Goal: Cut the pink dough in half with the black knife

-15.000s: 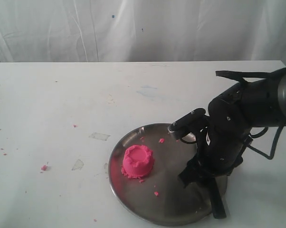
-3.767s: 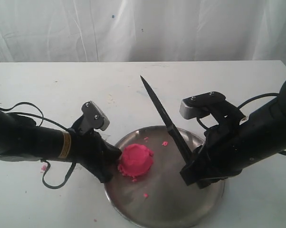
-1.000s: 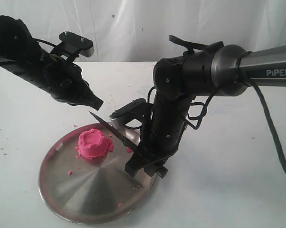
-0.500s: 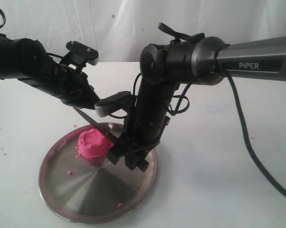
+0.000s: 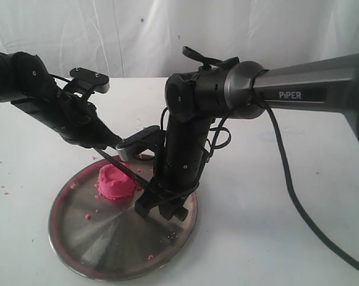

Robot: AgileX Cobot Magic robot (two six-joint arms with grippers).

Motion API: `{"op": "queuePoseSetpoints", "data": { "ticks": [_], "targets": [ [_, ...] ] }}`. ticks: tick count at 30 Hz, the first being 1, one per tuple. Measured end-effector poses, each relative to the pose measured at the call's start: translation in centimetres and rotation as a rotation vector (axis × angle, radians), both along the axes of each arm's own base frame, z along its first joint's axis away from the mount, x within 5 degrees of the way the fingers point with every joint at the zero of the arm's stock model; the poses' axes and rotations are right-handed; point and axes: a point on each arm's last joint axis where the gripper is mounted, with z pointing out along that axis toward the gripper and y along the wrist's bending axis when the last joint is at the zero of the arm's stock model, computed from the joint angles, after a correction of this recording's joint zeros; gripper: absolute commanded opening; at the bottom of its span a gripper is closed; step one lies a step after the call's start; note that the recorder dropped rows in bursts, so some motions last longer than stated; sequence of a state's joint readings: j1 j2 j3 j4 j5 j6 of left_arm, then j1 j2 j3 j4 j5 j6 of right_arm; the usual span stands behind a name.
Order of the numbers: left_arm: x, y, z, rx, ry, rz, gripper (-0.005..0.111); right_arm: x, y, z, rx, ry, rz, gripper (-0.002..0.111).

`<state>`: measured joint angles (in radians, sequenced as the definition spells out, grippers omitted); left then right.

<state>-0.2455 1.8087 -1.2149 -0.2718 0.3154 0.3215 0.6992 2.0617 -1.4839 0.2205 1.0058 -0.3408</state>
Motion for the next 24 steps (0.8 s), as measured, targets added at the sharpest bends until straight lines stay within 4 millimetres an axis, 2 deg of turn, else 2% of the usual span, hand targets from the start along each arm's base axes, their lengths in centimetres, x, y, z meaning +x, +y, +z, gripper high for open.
{"op": "queuePoseSetpoints", "data": {
  "ticks": [12,18,24],
  "targets": [
    [-0.6,0.1,0.5,0.009,0.031,-0.022,0.0,0.0,0.0,0.0,0.003,-0.005,-0.004,0.0],
    [-0.9,0.1,1.7,0.004,0.0,-0.023,0.0,0.0,0.0,0.0,0.003,-0.004,-0.006,0.0],
    [-1.1,0.1,1.6,0.006,0.025,-0.031,0.0,0.1,0.0,0.0,0.002,-0.005,-0.005,0.0]
  ]
}}
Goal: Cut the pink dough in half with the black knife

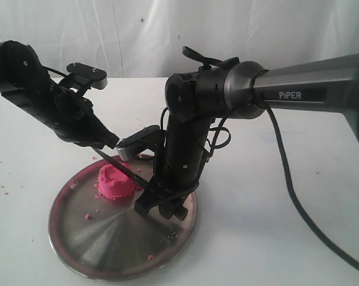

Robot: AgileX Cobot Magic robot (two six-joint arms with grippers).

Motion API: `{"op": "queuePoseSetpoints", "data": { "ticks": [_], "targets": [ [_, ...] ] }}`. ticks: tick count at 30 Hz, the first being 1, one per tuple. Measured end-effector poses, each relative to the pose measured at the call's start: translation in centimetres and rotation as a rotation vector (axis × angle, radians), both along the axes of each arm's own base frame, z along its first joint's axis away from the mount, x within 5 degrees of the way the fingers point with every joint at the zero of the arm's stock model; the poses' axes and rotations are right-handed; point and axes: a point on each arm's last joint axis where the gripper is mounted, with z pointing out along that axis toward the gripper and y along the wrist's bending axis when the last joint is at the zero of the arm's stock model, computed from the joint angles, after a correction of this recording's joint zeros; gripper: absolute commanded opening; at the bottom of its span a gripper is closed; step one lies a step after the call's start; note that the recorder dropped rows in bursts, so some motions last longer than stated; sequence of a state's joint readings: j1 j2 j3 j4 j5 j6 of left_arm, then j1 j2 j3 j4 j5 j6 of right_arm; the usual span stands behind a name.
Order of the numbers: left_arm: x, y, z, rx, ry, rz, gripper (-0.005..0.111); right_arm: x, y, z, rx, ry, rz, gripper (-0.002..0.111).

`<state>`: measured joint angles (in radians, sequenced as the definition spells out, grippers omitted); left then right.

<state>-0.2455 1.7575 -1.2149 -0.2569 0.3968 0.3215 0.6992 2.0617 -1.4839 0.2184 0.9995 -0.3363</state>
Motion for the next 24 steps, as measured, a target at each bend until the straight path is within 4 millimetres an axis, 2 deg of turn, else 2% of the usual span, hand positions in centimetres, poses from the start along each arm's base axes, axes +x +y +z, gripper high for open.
{"op": "queuePoseSetpoints", "data": {
  "ticks": [9,15,24],
  "targets": [
    [0.2,-0.1,-2.0,0.018,0.07,-0.008,0.0,0.0,0.0,0.0,-0.001,0.001,0.0,0.0],
    [-0.1,0.3,-3.7,0.043,0.047,0.008,0.0,0.0,0.0,0.0,-0.001,0.002,-0.002,0.0],
    [-0.2,0.5,-4.0,0.044,0.015,0.022,0.0,0.0,0.1,-0.4,0.001,0.018,-0.008,0.0]
  ]
}}
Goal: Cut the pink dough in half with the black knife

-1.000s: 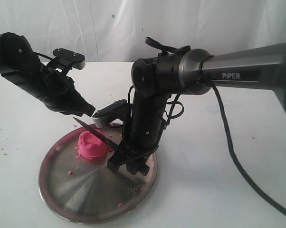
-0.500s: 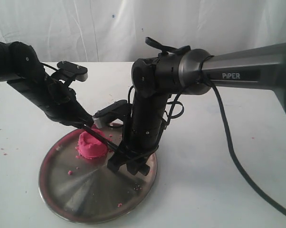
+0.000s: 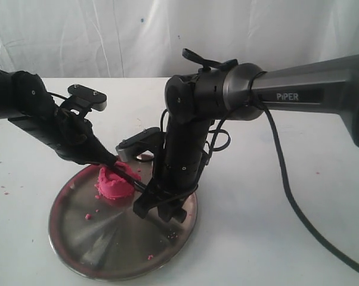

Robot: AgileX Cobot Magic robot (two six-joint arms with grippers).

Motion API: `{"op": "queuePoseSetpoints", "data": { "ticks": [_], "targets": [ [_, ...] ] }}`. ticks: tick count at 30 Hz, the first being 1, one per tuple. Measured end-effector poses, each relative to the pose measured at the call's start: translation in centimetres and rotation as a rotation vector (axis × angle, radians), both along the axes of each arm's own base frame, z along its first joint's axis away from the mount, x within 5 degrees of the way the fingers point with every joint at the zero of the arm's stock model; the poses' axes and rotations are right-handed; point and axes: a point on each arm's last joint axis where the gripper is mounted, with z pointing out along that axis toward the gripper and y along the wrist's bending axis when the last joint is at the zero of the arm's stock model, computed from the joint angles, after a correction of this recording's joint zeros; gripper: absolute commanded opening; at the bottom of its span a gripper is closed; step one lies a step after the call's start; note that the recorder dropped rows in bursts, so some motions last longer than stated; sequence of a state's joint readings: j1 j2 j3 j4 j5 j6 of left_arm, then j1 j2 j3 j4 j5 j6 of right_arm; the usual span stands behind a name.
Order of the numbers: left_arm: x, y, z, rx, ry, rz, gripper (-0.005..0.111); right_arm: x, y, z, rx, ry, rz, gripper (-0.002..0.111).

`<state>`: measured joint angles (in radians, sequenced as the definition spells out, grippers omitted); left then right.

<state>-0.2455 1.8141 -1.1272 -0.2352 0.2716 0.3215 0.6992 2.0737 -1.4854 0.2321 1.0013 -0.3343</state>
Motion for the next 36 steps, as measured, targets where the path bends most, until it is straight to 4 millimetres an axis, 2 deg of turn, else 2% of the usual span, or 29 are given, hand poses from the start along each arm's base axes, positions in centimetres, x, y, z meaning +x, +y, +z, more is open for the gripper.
{"op": "queuePoseSetpoints", "data": {
  "ticks": [5,23,36],
  "targets": [
    [0.0,0.0,0.0,0.0,-0.004,0.001,0.0,0.1,0.1,-1.1,-0.008,0.018,-0.005,0.0],
    [0.4,0.0,-1.4,0.009,0.021,0.005,0.0,0.1,0.2,-1.2,-0.005,0.016,-0.007,0.0],
    [0.2,0.1,-2.1,0.013,0.021,0.013,0.0,0.2,0.3,-2.4,-0.022,0.035,0.0,0.0]
  ]
}}
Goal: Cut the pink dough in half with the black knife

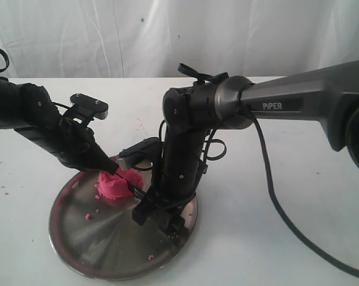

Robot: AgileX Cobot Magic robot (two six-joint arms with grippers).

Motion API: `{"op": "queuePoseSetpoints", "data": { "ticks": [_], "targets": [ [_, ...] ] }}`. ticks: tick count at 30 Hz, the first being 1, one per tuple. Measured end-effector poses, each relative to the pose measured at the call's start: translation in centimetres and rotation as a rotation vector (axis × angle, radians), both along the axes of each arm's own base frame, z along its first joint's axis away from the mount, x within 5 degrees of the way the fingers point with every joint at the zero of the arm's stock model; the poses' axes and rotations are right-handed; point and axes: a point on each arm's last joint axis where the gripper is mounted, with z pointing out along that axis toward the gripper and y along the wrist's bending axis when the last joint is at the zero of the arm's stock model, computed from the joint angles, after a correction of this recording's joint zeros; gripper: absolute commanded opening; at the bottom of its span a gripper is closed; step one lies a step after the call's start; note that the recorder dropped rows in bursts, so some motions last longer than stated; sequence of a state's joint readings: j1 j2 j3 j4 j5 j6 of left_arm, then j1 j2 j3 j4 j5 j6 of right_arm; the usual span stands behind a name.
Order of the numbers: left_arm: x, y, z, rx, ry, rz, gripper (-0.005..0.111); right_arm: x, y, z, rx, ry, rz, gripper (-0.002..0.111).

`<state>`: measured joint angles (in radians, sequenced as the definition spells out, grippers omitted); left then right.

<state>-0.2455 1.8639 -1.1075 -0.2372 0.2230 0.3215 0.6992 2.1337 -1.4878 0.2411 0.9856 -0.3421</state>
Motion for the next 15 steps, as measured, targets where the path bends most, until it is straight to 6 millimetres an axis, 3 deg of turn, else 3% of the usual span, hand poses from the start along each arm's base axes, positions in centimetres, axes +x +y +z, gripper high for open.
{"op": "queuePoseSetpoints", "data": {
  "ticks": [15],
  "targets": [
    [0.04,0.0,0.02,0.0,-0.004,0.001,0.0,0.06,0.1,-0.03,0.002,0.004,-0.001,0.0]
  ]
}}
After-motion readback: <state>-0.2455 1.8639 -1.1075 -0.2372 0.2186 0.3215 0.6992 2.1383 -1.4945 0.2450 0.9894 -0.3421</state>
